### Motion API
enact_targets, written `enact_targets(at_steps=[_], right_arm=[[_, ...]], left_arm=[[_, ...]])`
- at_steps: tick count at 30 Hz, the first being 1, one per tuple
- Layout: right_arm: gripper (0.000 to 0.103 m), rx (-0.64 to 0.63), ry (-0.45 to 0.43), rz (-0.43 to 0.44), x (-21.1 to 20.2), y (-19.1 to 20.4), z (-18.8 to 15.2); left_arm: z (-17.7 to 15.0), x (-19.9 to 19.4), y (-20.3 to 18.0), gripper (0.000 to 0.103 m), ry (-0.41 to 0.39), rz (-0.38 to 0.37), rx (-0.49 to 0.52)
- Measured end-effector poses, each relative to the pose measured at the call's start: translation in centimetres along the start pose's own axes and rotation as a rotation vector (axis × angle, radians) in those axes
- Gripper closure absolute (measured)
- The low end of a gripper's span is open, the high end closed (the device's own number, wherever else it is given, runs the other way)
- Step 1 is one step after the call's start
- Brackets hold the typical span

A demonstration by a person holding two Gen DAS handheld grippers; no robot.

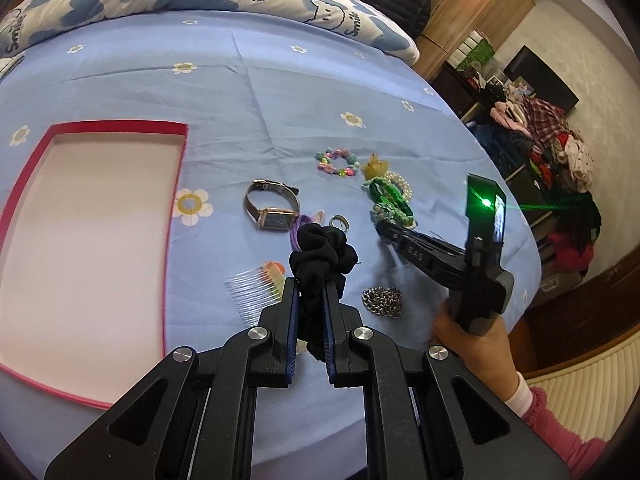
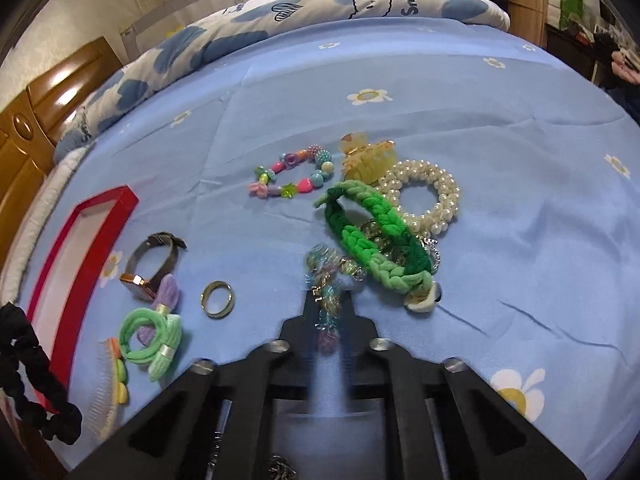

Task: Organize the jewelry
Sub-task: 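Carry the scrunchie and bead bracelet into the red tray and open both tools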

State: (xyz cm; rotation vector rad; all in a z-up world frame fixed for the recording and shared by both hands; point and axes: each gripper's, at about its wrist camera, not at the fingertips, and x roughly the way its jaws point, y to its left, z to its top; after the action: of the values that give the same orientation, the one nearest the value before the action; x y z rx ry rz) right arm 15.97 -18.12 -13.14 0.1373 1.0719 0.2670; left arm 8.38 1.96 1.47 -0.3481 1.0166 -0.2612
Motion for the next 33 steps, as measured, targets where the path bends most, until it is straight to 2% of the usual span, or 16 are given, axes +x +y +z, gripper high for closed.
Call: enact_targets(at_steps=[6,12,23,33], right_arm=[[0.096,-0.007,-0.044,0.039,-2.3,0.6,-0.5],[0.096,-0.039,-0.078,0.115,-4.9,3.4,-0.6],[0.096,-0.146,-0.087,0.324,-7.9,12.1,-0.6],[0.096,-0.249,-0.042,0.45,-7.4,19.5,-2.1]], left_arm=[[-0.2,-1.3,1.1,0.094,-0.024,0.008,-0.019],[-0.6,-3.3,3.0,0.094,-0.062,0.03,-0.059],[-1.8,-7.0,9.0,0.094,-0.13,0.094,-0.186],[-2.8,-8.5,14.3,0.094,-0.154,0.154,-0.284]])
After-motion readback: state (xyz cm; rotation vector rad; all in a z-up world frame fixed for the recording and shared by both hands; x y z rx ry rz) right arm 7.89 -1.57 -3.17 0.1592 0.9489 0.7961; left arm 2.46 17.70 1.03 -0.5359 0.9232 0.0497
